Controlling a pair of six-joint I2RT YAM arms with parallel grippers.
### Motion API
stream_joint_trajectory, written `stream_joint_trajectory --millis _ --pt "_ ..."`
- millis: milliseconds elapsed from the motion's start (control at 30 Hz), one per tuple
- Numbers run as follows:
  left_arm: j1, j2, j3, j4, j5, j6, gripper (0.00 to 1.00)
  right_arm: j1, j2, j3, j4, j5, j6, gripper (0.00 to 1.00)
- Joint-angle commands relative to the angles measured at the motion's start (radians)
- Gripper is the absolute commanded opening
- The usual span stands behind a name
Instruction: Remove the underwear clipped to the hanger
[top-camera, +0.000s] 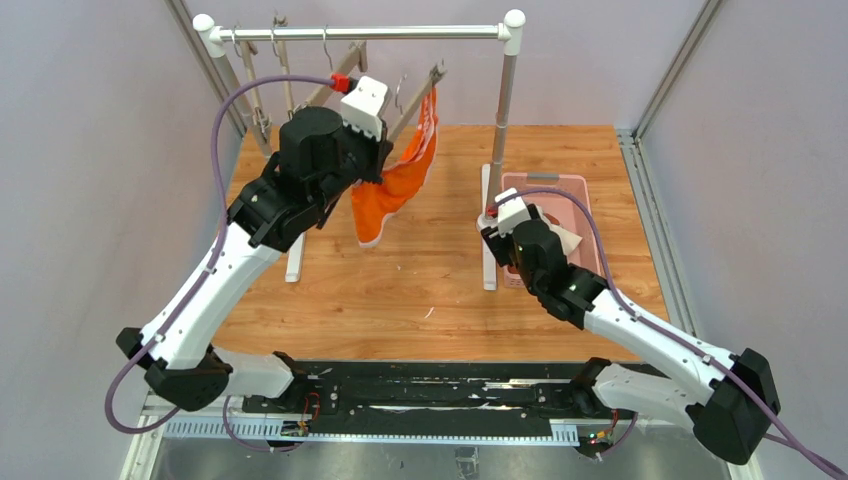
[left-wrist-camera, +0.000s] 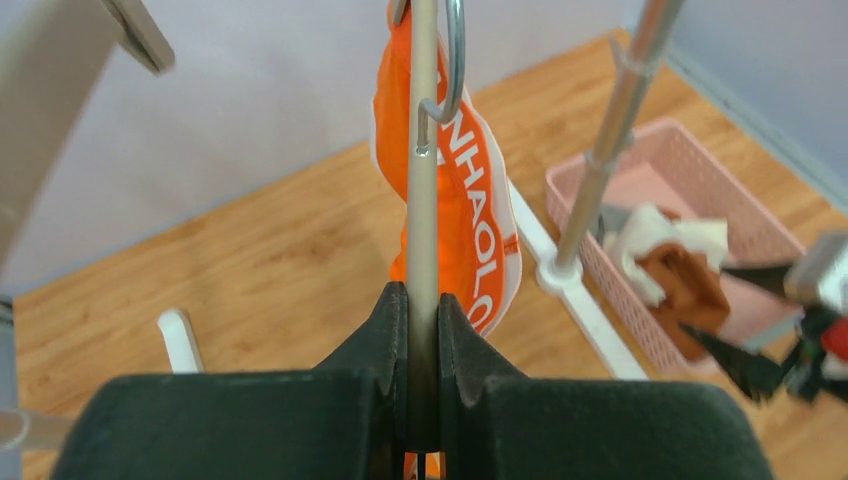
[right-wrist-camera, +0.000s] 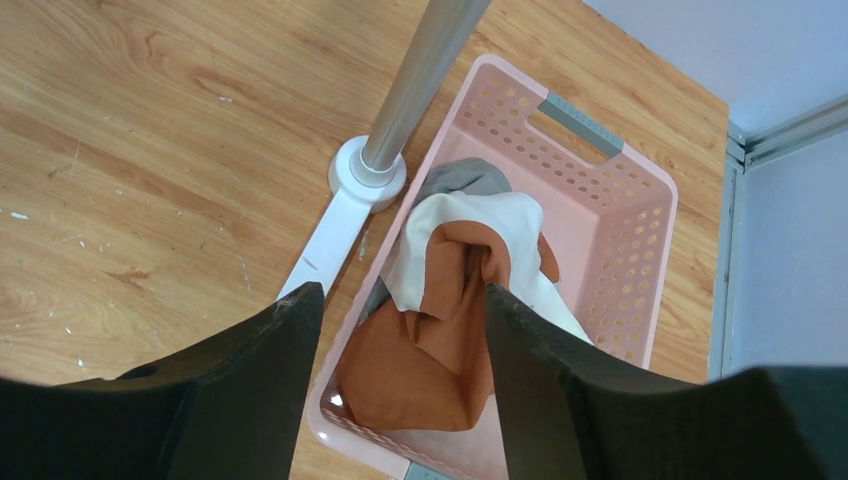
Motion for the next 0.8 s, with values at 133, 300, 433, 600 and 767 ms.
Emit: stream_joint_trajectory --millis 133,300,433,600,767 --pt "0.002 -0.297 -0.271 -0.125 0.203 -0.030 0.00 -0.099 0.036 0.097 0.009 -0.120 -0.032 0.71" --pt "0.002 -0.488 -0.449 -0.183 0.273 -0.033 0.00 -0.278 -0.011 0.136 -0.024 -0.414 0.013 0.72" --pt "0.002 -0.585 -0.532 -0.228 0.348 -0.016 0.00 -0.399 -0.081 0.147 -0.026 -0.831 0.013 0.72" --pt "0.002 -0.641 -0.570 -0.267 0.530 0.011 0.00 -0.444 -0.104 0.215 -0.053 -1.244 -0.010 0.72" --pt "0.002 -0.629 -0.567 -0.246 0.738 0.037 0.00 -0.445 -0.079 0.260 -0.021 -1.558 0.032 0.72"
